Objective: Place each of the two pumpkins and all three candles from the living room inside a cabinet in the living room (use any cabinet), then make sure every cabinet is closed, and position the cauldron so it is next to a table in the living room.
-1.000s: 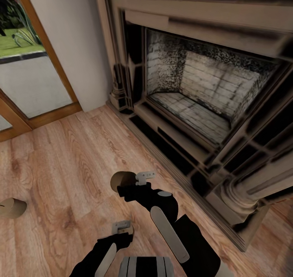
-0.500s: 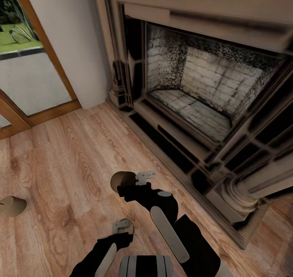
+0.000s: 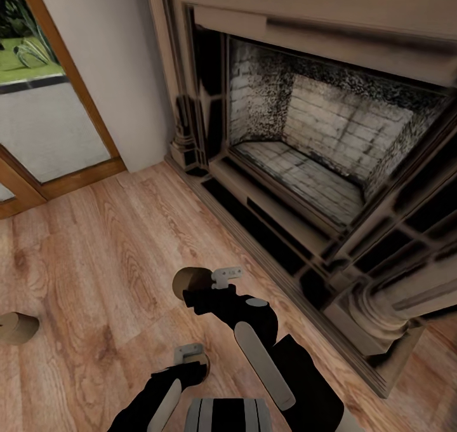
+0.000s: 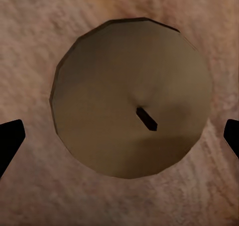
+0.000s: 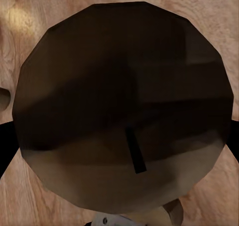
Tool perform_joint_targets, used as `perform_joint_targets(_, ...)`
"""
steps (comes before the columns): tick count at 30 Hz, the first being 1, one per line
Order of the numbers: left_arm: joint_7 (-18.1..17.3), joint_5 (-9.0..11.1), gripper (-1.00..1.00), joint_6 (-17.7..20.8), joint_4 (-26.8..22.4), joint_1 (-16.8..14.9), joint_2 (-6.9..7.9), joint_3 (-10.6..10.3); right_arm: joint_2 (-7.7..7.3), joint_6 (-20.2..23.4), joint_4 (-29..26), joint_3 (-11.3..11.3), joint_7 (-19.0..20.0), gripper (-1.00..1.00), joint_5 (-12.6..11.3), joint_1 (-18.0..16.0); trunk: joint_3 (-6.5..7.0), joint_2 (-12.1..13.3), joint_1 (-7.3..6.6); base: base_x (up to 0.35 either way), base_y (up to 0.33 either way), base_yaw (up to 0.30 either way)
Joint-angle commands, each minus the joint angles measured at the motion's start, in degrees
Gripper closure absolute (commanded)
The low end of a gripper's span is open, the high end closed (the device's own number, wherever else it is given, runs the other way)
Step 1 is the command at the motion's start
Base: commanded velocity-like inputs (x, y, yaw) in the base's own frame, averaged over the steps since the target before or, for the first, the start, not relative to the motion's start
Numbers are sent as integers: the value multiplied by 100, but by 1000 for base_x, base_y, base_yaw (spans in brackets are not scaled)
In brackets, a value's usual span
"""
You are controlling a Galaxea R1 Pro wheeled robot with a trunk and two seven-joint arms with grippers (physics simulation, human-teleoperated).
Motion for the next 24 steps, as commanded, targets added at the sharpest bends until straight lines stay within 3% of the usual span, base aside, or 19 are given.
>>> perform_joint_targets(1,0,0,-100,2,0,0,0,2,0,0,0,1,0,100,4,0,0,0,0,132,0,0)
perform_joint_targets(10,8,0,-100,-3,1,0,-8,1,0,0,0,-1,0,100,8,0,0,0,0,97,0,0)
perform_joint_targets(24,9,0,-100,-3,0,0,-9,-3,0,0,0,-2,10,100,1,2,-199,-12,23,1,0,0)
